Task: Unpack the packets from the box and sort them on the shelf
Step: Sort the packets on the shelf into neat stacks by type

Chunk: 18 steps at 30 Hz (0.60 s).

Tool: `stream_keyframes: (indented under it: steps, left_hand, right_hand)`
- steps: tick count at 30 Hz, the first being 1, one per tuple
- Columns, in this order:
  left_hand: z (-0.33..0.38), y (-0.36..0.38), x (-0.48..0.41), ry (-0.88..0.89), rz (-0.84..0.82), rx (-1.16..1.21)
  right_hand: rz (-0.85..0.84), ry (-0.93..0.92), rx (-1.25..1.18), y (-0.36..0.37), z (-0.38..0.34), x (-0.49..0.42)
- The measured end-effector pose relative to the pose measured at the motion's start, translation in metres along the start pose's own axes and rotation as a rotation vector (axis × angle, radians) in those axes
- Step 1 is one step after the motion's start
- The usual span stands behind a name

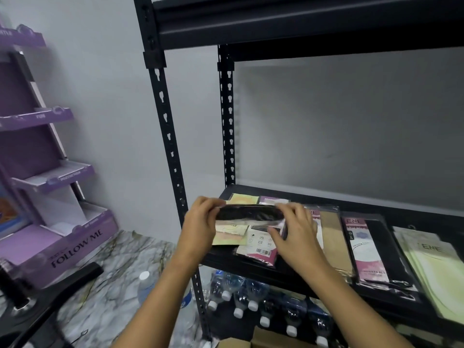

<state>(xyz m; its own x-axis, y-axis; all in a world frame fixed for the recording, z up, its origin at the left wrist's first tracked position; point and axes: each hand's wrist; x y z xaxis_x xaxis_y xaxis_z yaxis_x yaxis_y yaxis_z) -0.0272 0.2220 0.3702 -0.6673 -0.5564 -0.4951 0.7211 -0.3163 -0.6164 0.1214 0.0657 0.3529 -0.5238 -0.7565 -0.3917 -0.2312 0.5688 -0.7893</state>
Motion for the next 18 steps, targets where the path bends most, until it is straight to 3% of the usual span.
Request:
stream_keyframes:
  steps: [5, 9, 12, 15, 18]
  left_hand:
    - [0.036, -0.035, -0.021, 0.099, -0.033, 0.089]
    - [0.054, -0.031, -0.022, 0.069, 0.114, 0.239]
    - [0.055, -0.006, -0.009, -0.087, 0.208, 0.466]
    - [0.051, 0.027, 0.014, -0.234, -0.05, 0.656]
    - [0.056, 0.057, 0.029, -0.268, -0.265, 0.786]
  right_hand:
    - [0.024, -0.072, 0.095, -0.016, -0.006, -0.01]
    - [0.007, -0.013, -0.28, -0.024, -0.007, -0.003]
    - [0.052, 0.091, -0.521, -0.028, -0.004, 0.005]
    - [0.037, 0.201, -0.74, -0.033, 0.001, 0.014]
    - [-0.015, 0.316, -0.896, -0.034, 0.008, 0.023]
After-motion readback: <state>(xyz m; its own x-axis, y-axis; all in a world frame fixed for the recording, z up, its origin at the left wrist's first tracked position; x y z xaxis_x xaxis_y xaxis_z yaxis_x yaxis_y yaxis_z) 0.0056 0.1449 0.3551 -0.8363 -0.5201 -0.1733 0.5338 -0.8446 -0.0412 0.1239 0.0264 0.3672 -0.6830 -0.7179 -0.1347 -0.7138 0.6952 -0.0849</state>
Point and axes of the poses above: each hand's wrist, its own x-axis away from the middle knuckle, its own y-axis out of the palm, z = x × y, and after that the axes turned 11 degrees about -z, right-handed
